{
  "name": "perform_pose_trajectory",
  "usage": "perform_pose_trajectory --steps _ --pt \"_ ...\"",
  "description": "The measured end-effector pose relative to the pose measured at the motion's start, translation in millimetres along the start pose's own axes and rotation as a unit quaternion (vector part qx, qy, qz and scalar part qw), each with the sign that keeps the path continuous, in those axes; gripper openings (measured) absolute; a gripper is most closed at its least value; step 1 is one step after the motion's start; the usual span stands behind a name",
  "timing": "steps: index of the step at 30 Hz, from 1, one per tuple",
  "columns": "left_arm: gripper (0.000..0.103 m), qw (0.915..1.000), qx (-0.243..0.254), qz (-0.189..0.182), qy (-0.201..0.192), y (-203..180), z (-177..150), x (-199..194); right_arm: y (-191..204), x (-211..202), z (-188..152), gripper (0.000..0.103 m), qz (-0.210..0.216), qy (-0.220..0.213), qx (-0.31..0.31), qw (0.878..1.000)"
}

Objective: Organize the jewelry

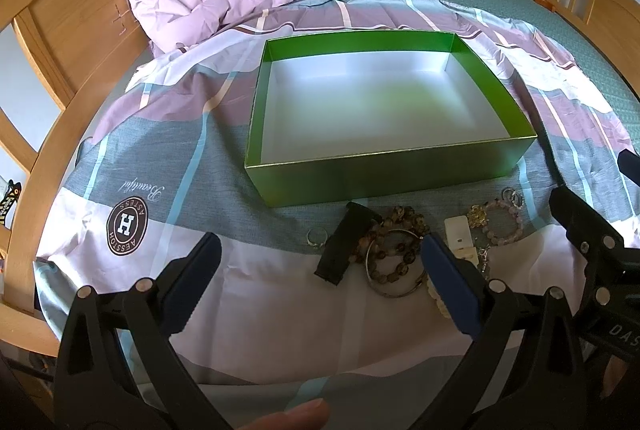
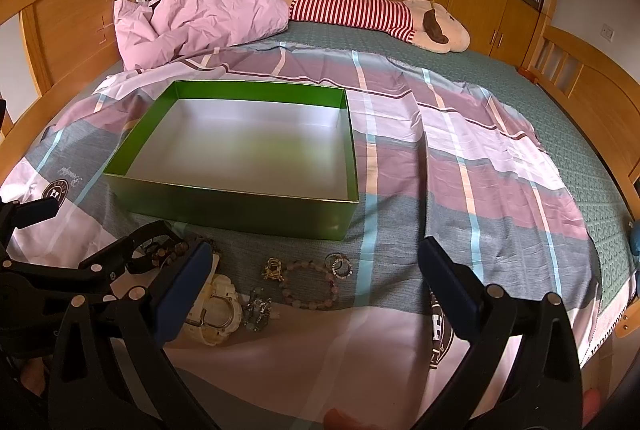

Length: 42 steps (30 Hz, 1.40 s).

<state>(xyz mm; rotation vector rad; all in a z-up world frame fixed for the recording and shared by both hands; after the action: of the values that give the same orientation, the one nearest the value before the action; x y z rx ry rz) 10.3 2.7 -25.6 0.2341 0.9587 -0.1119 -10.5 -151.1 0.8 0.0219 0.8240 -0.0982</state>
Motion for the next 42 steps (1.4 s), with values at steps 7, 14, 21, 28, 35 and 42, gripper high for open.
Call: perform_pose_trajectory --steps 7,14,21,28,35,42 --pt "0.099 1.0000 -0.001 0.001 0.001 0.3 -1.0 0.3 0.3 -0.1 0.1 0.100 0.000 0.000 0.000 1.000" --pt "0.099 1.0000 -0.003 -0.001 0.002 1.0 -0.3 -0.2 1.0 1.0 -1.8 0.100 -0.001 0.001 -0.002 1.000" --pt "0.099 1.0000 -0.003 -0.002 0.004 0.2 -0.8 -0.1 0.5 1.4 -2.4 0.100 -0.001 0.001 -0.002 1.000" --pt "0.099 1.0000 -0.003 -0.001 0.004 0.1 -0.7 0.0 1.7 2.5 -3.6 0.100 -0.002 0.002 -0.004 1.000" --pt "0.099 1.0000 -0.003 -0.001 0.004 0.6 -0.6 0.0 1.8 2.9 -3.9 0.100 -0.002 0.002 -0.004 1.000" --pt "0.099 1.0000 -0.003 -0.002 0.004 0.4 -0.7 0.0 2.4 2.3 -3.1 0.100 -0.002 0.002 -0.004 1.000"
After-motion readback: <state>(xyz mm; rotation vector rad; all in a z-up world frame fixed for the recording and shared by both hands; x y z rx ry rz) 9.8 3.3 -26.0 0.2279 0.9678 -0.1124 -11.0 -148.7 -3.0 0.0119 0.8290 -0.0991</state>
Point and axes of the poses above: each gripper's, at about its wrist camera, not at the fingertips, and x roughly the way its jaws point, y to its left, z to its top, the point moved 2 cm from there along x, roughly the way its jaws point, and after that the axes turned 6 degrees about x, right-handed, at the moved point
